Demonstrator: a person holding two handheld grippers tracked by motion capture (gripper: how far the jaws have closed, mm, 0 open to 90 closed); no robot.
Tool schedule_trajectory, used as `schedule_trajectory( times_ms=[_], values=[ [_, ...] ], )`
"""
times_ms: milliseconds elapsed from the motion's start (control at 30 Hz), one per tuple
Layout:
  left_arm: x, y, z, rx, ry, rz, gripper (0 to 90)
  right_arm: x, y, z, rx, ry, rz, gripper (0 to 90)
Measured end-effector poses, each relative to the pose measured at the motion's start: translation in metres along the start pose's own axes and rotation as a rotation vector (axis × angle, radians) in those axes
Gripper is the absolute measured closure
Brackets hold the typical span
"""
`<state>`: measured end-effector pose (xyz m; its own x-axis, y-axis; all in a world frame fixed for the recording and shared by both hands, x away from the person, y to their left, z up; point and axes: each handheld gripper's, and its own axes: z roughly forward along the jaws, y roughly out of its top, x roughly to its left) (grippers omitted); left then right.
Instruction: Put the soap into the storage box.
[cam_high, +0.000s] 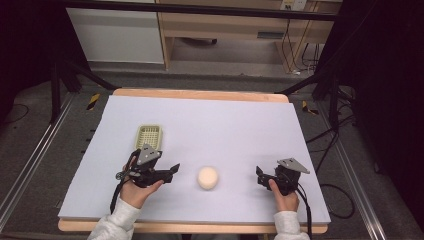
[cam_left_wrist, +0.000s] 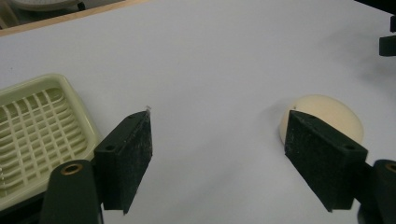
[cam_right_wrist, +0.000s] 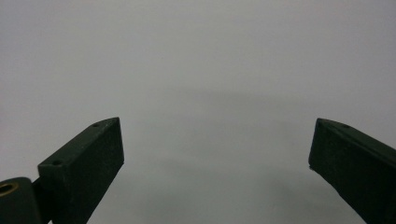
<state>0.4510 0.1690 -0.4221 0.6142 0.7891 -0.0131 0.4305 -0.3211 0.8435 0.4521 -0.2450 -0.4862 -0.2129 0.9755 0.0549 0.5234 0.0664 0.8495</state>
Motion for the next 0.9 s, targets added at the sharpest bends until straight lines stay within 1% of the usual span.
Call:
schedule_trajectory(
  times_ms=[33,67,100,133,233,467,533,900],
  values=[
    [-0.002,0.002,0.004,0.002,-0.004,-0.003,23.3,0.000,0.000,0.000,0.000,0.000,-0.001,3.7],
    [-0.002,0.002,0.004,0.002,-0.004,-0.003,23.2,0.000,0.000,0.000,0.002,0.002,0.000,3.7],
    [-0.005,0.003,0.007,0.006,-0.008,0.005,23.2,0.000,0.000,0.000,0.002,0.001,0.000,3.7],
    [-0.005,0.003,0.007,0.006,-0.008,0.005,23.2,0.000,0.000,0.000,0.002,0.001,0.000,3.7],
    [-0.011,0.006,0.012,0.010,-0.022,0.013,23.2,0.000,0.000,0.000,0.000,0.000,-0.002,3.7],
    [-0.018,0.011,0.019,0.009,-0.033,0.006,23.3,0.000,0.000,0.000,0.004,0.002,-0.006,3.7],
    [-0.022,0.013,0.022,0.009,-0.038,0.013,23.3,0.001,0.000,0.000,0.003,0.002,-0.006,3.7],
    [-0.031,0.019,0.028,0.014,-0.050,0.028,23.2,0.001,0.000,0.000,0.004,0.001,-0.006,3.7]
  ],
)
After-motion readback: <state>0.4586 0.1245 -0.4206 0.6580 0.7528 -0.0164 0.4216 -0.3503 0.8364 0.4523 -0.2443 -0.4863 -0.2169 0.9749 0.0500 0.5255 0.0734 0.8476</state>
